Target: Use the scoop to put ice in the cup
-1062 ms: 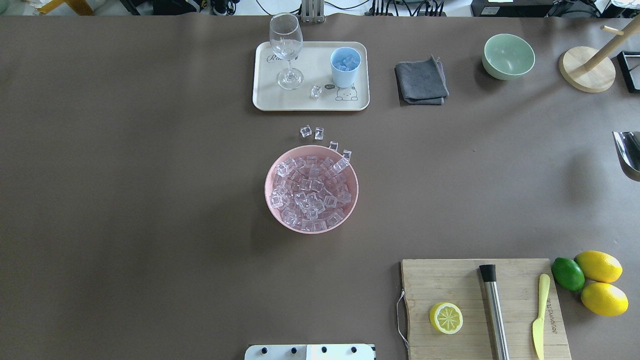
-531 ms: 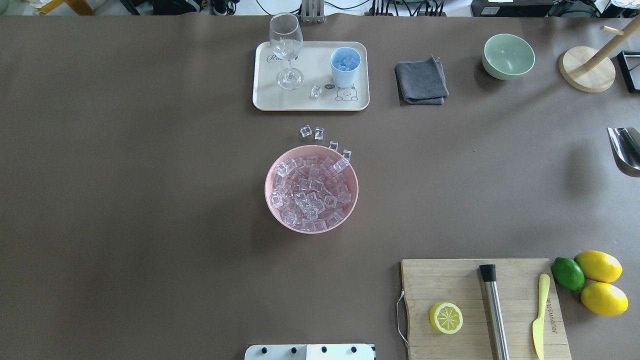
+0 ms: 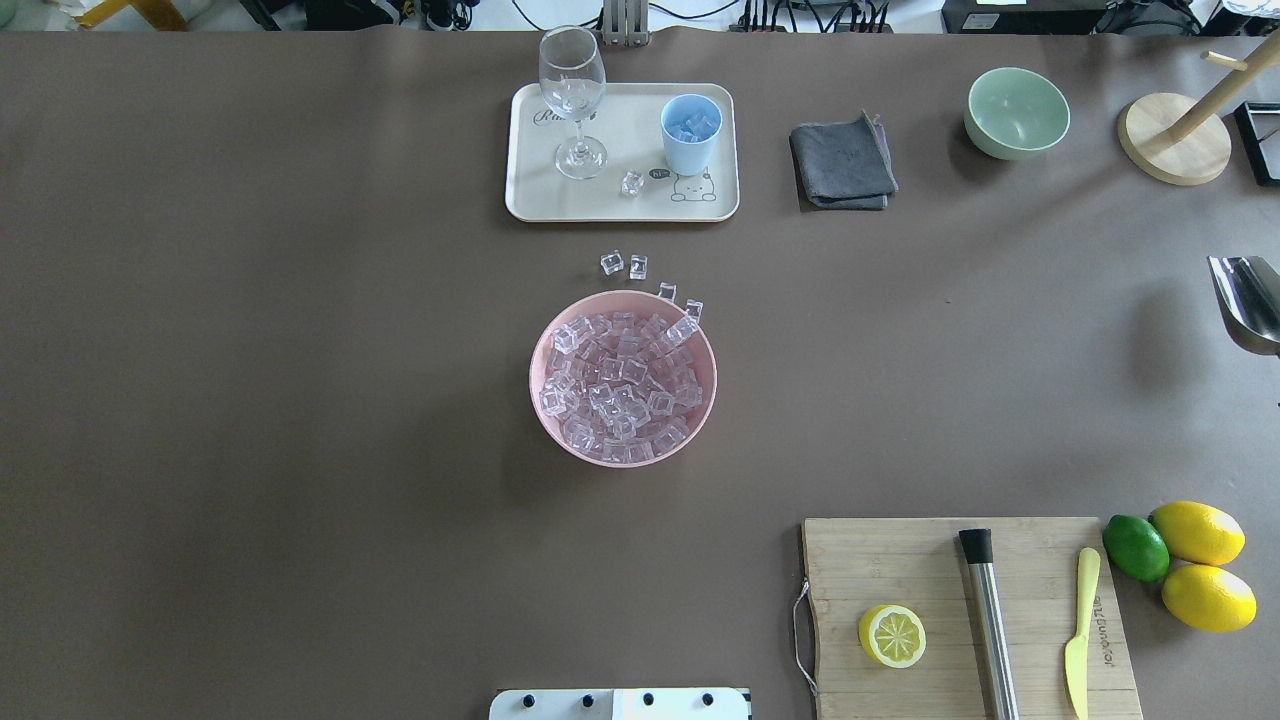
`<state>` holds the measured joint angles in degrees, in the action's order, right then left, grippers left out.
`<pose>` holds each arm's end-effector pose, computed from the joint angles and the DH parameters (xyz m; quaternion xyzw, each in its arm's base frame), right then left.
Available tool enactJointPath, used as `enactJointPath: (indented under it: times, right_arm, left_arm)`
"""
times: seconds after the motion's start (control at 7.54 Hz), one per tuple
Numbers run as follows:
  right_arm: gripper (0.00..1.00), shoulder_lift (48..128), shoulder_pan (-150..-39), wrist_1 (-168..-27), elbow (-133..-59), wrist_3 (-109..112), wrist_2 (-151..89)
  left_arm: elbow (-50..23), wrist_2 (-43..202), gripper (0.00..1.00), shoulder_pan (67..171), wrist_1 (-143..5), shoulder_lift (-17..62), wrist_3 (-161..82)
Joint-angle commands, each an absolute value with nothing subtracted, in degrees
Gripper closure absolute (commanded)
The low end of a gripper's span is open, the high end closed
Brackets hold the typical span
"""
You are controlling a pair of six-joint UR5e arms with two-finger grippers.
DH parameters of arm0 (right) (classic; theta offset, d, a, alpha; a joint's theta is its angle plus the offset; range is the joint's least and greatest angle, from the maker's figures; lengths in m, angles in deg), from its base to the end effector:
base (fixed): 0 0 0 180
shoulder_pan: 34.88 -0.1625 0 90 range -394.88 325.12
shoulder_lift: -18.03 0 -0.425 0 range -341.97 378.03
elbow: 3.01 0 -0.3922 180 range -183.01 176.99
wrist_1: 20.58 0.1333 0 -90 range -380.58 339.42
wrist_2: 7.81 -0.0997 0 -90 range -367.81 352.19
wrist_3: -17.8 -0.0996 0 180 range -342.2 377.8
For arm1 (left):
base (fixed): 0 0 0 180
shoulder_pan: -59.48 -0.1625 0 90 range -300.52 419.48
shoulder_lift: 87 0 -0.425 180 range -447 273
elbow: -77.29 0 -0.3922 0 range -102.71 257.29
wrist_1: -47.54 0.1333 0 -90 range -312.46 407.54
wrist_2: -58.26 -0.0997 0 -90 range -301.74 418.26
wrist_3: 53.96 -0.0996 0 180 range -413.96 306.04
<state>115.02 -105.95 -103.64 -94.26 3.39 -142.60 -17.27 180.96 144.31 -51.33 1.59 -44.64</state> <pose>-0.0829 -0.4364 0.6921 -0.1000 -0.3677 -0.0404 0.9237 -0.0345 -0.5013 0.6270 0.0644 0.2904 -0.0051 0.9547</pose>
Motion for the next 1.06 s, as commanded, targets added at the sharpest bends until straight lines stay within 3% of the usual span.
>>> enactJointPath:
  times: [0.0,0.27,0.53,0.66,0.8,0.93]
  right_arm:
    - [1.0,114.62,-105.54,-103.2,-93.1,3.39,-142.63]
    - [1.0,114.53,-105.54,-102.85,-92.75,3.47,-142.63]
    - [0.55,114.44,-105.54,-102.85,-92.66,3.47,-142.72]
    - [0.47,114.44,-105.54,-102.85,-92.57,3.47,-142.72]
    - [0.01,114.53,-105.54,-102.67,-92.83,3.91,-142.72]
    - [0.0,114.36,-105.54,-102.67,-93.53,4.09,-142.98]
  left_arm:
    - [-17.28,181.13,0.01,144.12,-51.33,1.59,-44.64]
    - [-17.54,181.22,0.01,144.12,-51.25,1.59,-44.64]
    - [-17.63,181.31,0.01,144.2,-51.24,1.59,-44.47]
    - [-17.63,181.22,0.01,144.21,-51.24,1.59,-44.38]
    - [-17.63,181.22,0.01,144.21,-51.24,1.5,-44.38]
    - [-17.46,181.22,0.01,144.21,-51.24,1.5,-44.38]
